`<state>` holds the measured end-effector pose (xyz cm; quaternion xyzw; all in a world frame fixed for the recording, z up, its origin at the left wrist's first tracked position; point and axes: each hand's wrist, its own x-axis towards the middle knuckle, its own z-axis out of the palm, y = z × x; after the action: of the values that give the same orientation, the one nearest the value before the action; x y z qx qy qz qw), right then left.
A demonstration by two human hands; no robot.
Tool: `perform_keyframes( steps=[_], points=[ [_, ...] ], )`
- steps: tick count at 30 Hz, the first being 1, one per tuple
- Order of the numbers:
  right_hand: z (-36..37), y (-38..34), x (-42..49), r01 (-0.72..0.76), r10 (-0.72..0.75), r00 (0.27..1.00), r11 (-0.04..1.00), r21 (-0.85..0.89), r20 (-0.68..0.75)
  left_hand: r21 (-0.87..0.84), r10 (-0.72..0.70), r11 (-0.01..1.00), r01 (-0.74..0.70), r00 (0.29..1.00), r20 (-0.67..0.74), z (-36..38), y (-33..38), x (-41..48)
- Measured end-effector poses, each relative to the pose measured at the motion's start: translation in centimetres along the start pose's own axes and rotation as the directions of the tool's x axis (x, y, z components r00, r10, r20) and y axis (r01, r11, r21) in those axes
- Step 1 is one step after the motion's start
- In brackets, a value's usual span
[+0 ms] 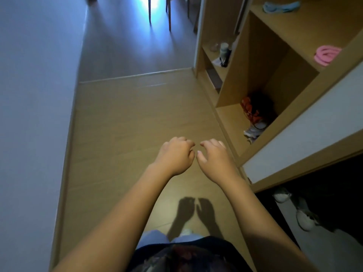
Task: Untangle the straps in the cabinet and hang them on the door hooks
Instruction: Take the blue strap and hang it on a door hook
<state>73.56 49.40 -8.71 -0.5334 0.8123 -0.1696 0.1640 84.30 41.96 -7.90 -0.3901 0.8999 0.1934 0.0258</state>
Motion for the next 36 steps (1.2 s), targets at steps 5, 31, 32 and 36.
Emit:
perform_keyframes(
  steps=[5, 31, 32, 36],
  points=[
    [-1.4, 0.9, 6.5, 0.014, -0.015, 1.0, 0.999, -0.033, -0.009, -0.016, 0.007, 1.0, -0.007, 1.0, -0.004, -1.6, -1.2, 6.6],
    [-14.3, 11.4, 40.5, -0.343, 0.378, 0.845, 0.926, 0.159, -0.379, -0.094, 0.458, 0.887, -0.452, 0.886, 0.071, -12.9, 5.0, 49.8],
    [-14.9, 12.7, 41.5, -0.342, 0.372, 0.838, 0.928, 0.148, -0.398, -0.105, 0.462, 0.885, -0.454, 0.883, 0.074, -12.9, 6.1, 51.2],
    [-18.1, 16.8, 45.2, -0.346, 0.373, 0.838, 0.928, 0.14, -0.398, -0.085, 0.475, 0.879, -0.469, 0.874, 0.097, -13.6, 10.0, 56.5]
  ],
)
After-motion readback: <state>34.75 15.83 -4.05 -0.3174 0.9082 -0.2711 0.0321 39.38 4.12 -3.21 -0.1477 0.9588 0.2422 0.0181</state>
